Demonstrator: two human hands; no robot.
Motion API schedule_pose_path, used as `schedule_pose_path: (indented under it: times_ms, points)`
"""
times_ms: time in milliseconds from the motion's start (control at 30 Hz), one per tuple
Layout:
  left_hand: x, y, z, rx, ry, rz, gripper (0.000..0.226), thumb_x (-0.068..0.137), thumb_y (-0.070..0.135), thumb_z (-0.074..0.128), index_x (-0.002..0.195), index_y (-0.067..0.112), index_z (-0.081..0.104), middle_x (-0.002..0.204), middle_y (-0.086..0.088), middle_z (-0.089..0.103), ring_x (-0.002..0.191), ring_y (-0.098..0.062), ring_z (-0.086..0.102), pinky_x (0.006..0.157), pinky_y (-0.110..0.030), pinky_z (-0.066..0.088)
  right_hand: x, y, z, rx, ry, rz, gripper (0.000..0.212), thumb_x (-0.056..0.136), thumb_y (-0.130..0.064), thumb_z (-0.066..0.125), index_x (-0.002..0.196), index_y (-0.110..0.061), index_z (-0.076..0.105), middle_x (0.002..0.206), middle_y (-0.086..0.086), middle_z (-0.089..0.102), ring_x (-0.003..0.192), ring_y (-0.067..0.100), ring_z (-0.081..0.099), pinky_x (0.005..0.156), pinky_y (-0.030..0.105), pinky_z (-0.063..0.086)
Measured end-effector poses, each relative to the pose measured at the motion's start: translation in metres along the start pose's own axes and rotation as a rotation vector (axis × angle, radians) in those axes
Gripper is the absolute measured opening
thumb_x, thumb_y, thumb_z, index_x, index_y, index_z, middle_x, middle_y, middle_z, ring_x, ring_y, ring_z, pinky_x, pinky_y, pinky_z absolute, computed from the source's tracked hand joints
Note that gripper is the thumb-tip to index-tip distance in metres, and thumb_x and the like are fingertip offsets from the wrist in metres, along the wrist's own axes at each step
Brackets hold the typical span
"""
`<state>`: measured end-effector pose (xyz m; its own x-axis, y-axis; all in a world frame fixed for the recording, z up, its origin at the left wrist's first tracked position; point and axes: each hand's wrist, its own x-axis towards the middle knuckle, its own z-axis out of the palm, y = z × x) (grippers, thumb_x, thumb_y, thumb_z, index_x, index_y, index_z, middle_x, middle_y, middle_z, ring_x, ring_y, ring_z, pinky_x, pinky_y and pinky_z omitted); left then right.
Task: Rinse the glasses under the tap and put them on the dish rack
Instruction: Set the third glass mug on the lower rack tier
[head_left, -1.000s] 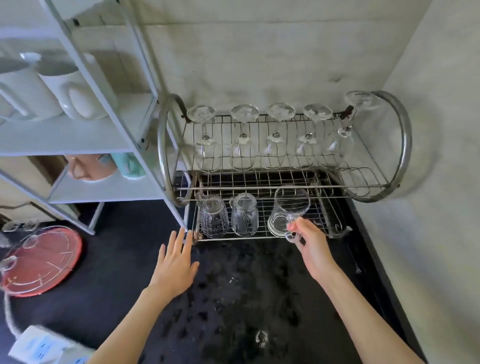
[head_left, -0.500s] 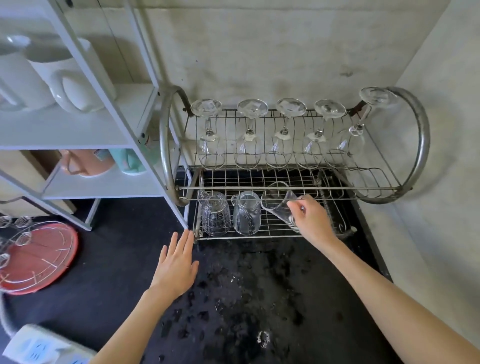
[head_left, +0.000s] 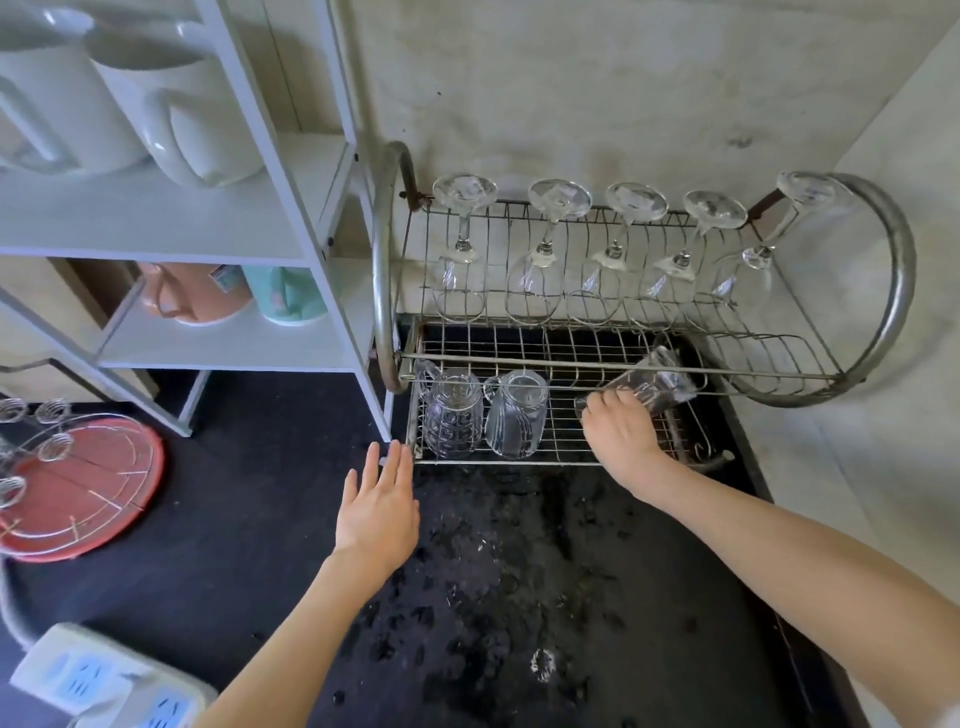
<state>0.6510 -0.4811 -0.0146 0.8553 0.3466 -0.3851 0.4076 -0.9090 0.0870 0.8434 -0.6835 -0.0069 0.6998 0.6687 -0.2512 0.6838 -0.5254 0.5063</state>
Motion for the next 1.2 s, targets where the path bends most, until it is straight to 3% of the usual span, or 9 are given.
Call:
schedule_pose_path:
  times_ms: [133, 233, 367, 567, 867, 967, 1000, 1100, 1200]
  points:
    - [0.0, 0.0, 0.001, -0.006, -0.004, 0.001, 0.063, 0.101, 0.027, 0.027, 0.147, 0.008, -0.011, 0.157, -0.004, -0.01, 0.144, -0.026, -0.011, 0.116, -0.04, 0.008, 0.007, -0.019, 0.001, -0.193, -0.007, -0.08, 0.011, 0.087, -0.019, 0.061, 0.089, -0.018, 0.072, 0.086, -0.002, 0.063, 0.081, 0.018, 0.06, 0.08, 0.03, 0.041]
    - [-0.001, -0.003, 0.002, -0.024, -0.004, 0.008, 0.063, 0.101, 0.026, 0.028, 0.147, 0.009, -0.011, 0.157, -0.003, -0.01, 0.144, -0.025, -0.011, 0.117, -0.04, 0.008, 0.01, -0.027, 0.005, -0.314, -0.008, -0.185, 0.023, 0.092, -0.005, 0.045, 0.106, -0.008, 0.064, 0.103, 0.006, 0.058, 0.096, 0.024, 0.053, 0.092, 0.034, 0.037]
    - [-0.001, -0.004, 0.004, -0.054, -0.001, 0.01, 0.064, 0.1, 0.025, 0.029, 0.147, 0.01, -0.012, 0.157, -0.003, -0.012, 0.144, -0.025, -0.011, 0.117, -0.039, 0.008, 0.006, -0.024, 0.001, -0.367, 0.05, -0.219, 0.027, 0.093, -0.007, 0.046, 0.116, -0.004, 0.059, 0.115, 0.011, 0.056, 0.111, 0.029, 0.047, 0.111, 0.044, 0.023]
    - [-0.001, -0.005, 0.005, -0.078, 0.005, 0.023, 0.064, 0.1, 0.025, 0.029, 0.147, 0.009, -0.011, 0.157, -0.004, -0.012, 0.144, -0.025, -0.011, 0.117, -0.039, 0.009, -0.005, -0.023, 0.001, -0.391, 0.086, -0.217, 0.024, 0.089, -0.005, 0.052, 0.11, -0.002, 0.062, 0.108, 0.013, 0.057, 0.109, 0.031, 0.048, 0.111, 0.06, 0.003]
    - [-0.001, -0.005, 0.004, -0.066, 0.001, 0.028, 0.065, 0.1, 0.025, 0.03, 0.147, 0.009, -0.012, 0.157, -0.005, -0.012, 0.144, -0.026, -0.011, 0.117, -0.039, 0.009, -0.01, -0.03, 0.004, -0.238, 0.052, -0.253, 0.02, 0.088, -0.003, 0.053, 0.102, -0.003, 0.066, 0.095, 0.006, 0.064, 0.1, 0.027, 0.051, 0.113, 0.049, 0.017]
    - [-0.001, -0.005, 0.003, -0.063, -0.008, 0.028, 0.064, 0.1, 0.025, 0.03, 0.147, 0.01, -0.012, 0.157, -0.004, -0.013, 0.144, -0.026, -0.011, 0.117, -0.039, 0.008, -0.011, -0.036, 0.004, -0.211, 0.133, -0.207, 0.008, 0.071, -0.012, 0.073, 0.079, -0.011, 0.074, 0.074, 0.001, 0.065, 0.082, 0.022, 0.056, 0.106, 0.043, 0.034]
    - [0.0, -0.005, 0.003, -0.061, -0.01, 0.03, 0.064, 0.1, 0.025, 0.029, 0.147, 0.01, -0.012, 0.157, -0.004, -0.013, 0.144, -0.026, -0.011, 0.117, -0.039, 0.008, -0.01, -0.036, 0.006, -0.168, 0.168, -0.181, 0.013, 0.061, -0.015, 0.081, 0.072, -0.012, 0.074, 0.069, 0.001, 0.064, 0.078, 0.021, 0.058, 0.103, 0.042, 0.039]
    - [0.0, -0.006, 0.003, -0.055, -0.015, 0.03, 0.065, 0.1, 0.025, 0.029, 0.147, 0.009, -0.012, 0.157, -0.004, -0.013, 0.144, -0.026, -0.012, 0.117, -0.039, 0.009, -0.012, -0.035, 0.008, 0.0, 0.293, -0.157, 0.029, 0.047, -0.019, 0.086, 0.072, -0.012, 0.073, 0.078, 0.005, 0.066, 0.083, 0.024, 0.063, 0.099, 0.044, 0.043]
    - [-0.001, -0.006, 0.003, -0.066, -0.019, 0.029, 0.065, 0.1, 0.024, 0.03, 0.147, 0.01, -0.012, 0.157, -0.004, -0.013, 0.144, -0.026, -0.011, 0.117, -0.04, 0.009, -0.022, -0.037, 0.008, 0.218, 0.471, -0.076, 0.022, 0.06, -0.015, 0.081, 0.079, -0.007, 0.073, 0.102, 0.013, 0.068, 0.102, 0.03, 0.062, 0.105, 0.045, 0.038]
